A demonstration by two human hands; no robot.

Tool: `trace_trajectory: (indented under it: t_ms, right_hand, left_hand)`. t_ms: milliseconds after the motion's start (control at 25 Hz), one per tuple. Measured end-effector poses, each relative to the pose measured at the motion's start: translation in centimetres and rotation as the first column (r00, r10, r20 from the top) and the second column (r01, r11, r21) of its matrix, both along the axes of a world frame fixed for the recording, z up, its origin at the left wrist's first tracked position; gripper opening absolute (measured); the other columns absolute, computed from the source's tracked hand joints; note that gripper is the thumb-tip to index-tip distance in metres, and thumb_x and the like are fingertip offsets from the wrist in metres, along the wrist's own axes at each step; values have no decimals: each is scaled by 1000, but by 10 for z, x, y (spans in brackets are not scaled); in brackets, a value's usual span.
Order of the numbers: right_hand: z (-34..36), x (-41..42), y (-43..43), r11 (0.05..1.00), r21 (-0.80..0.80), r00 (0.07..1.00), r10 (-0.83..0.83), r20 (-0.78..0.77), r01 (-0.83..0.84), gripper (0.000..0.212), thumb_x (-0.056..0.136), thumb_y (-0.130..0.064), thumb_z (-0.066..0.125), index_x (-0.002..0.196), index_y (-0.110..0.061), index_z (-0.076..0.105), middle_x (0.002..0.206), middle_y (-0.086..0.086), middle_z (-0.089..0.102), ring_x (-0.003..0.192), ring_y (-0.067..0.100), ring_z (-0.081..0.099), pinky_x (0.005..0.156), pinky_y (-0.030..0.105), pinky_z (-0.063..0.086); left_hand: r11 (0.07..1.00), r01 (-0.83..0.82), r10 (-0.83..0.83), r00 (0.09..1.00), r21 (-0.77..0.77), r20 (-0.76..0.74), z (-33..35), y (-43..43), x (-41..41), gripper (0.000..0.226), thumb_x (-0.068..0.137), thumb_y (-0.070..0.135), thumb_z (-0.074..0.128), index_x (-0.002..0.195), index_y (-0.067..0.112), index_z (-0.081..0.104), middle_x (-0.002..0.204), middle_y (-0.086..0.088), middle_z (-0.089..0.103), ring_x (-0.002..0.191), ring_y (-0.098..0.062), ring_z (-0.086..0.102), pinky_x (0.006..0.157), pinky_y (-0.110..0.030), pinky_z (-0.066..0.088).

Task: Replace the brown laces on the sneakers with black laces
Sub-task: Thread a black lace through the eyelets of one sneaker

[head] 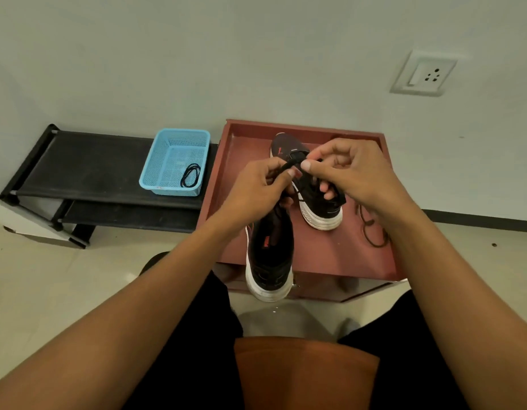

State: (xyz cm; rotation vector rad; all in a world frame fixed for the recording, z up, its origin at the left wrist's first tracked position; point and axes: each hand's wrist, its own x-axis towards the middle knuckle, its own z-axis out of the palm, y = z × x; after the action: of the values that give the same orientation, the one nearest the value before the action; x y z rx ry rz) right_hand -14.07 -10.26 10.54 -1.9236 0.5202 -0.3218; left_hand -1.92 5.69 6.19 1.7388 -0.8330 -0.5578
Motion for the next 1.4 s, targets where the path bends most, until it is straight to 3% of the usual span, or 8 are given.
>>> trace_trajectory:
  t_ms: [280,440,480,600,800,1000,1200,1400]
  right_hand:
    - [-17,-35,-27,982,187,999,-40,20,36,14,95,-9,75,108,-4,78,83,18,78,66,16,72,60,21,59]
    - [-16,-40,-34,983,181,999,-13,30,7,16,98,-4,70,113,-4,76,86,17,79,74,21,77,67,26,64]
    - [-14,-39,-34,985,175,999,-6,44,-2,17,97,-4,70,113,-4,76,85,17,78,75,23,77,68,28,65]
    - [-14,-34,-34,987,159,999,10,49,-17,17,95,-9,75,112,-5,76,85,19,77,73,24,76,64,26,63]
    - [-31,-26,-26,992,126,997,40,-73,-30,10,96,-12,75,105,-8,78,81,13,79,68,17,73,59,21,57]
    - [-44,-15,-18,981,188,997,-36,-64,47,10,96,-18,76,104,-12,78,85,10,80,59,7,54,52,15,44]
    - [-55,-6,-19,947,313,995,-92,27,79,14,99,-9,71,111,-4,74,82,13,76,61,13,61,54,20,50]
    - [-63,-9,-23,944,318,994,-98,39,81,14,99,-8,70,112,-2,73,85,16,75,65,17,68,61,25,56]
  left_hand:
    - [985,158,-153,985,61,-79,-26,-51,-41,22,108,18,57,89,15,69,70,12,70,67,2,67,67,-13,50]
    - [985,147,-169,926,-92,-339,-33,-59,-44,24,111,14,49,106,0,67,89,-17,71,85,-19,72,92,-46,61]
    - [980,150,-188,905,-128,-381,-34,-60,-44,24,111,12,47,106,1,67,89,-12,71,84,-17,73,90,-43,62]
    - [982,180,-187,958,-52,-217,-30,-54,-40,18,108,7,52,107,2,70,83,8,69,76,6,65,77,-14,51]
    - [954,208,-234,966,217,105,-27,-23,-9,55,84,12,61,137,26,64,128,10,68,114,-10,67,105,-40,54]
    - [997,47,-53,995,67,79,-22,-9,-4,10,96,18,66,105,18,71,94,3,76,87,-17,74,89,-46,61]
    - [981,180,-176,983,74,-52,-23,-4,-12,26,101,38,68,106,12,71,92,-2,79,80,-21,77,69,-38,63]
    - [987,154,-149,983,37,-108,-31,-2,-3,14,98,17,74,107,6,74,90,-7,80,74,-25,77,63,-32,60]
